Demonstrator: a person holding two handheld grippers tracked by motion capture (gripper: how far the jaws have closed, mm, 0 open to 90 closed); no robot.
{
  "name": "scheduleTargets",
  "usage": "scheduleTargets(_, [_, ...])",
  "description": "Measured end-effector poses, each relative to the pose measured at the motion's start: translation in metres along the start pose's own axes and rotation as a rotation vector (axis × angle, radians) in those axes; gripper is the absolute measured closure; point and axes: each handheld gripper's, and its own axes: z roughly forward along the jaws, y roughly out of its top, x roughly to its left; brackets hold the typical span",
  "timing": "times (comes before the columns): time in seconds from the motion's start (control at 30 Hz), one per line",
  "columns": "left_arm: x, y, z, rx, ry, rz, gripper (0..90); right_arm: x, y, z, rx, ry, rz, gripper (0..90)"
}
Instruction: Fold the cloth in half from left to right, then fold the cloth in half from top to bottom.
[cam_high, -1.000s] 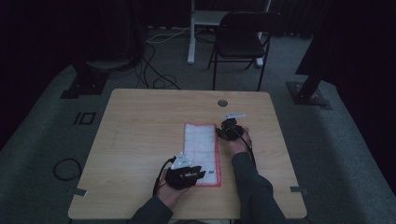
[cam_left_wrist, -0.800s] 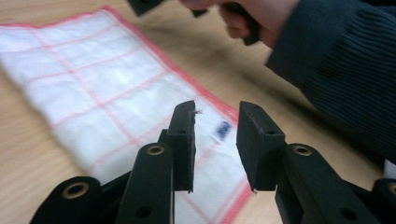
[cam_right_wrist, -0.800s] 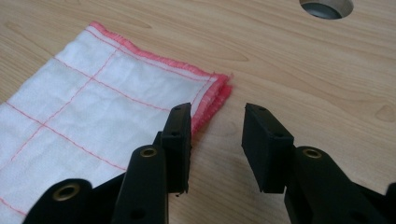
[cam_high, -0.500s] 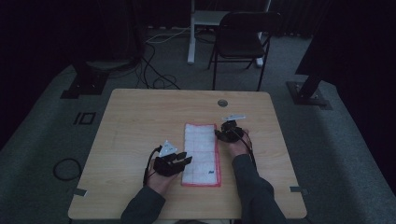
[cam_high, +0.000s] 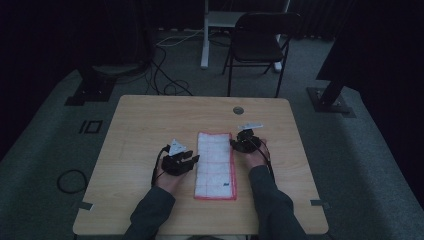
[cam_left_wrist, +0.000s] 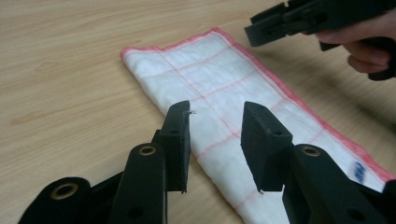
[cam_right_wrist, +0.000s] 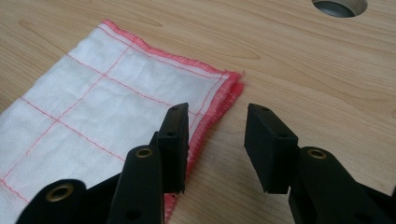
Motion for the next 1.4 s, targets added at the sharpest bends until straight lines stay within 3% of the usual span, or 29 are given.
scheduleTargets(0.2, [0.007,0.001,0.008,0.001,0.019,-0.002,62.6,-0.001,-0.002,0.000,0.000,0.001,0.004,59.8])
scheduleTargets(0.6, [0.022,0.006,0.033,0.023,0.072,-0.055,60.1,0.000,-0.002,0.004,-0.001,0.009,0.014,58.2])
scheduleTargets(1.4, [0.030,0.019,0.077,0.124,0.121,-0.120,58.2,0.004,-0.002,0.025,0.046,-0.002,0.060,57.8])
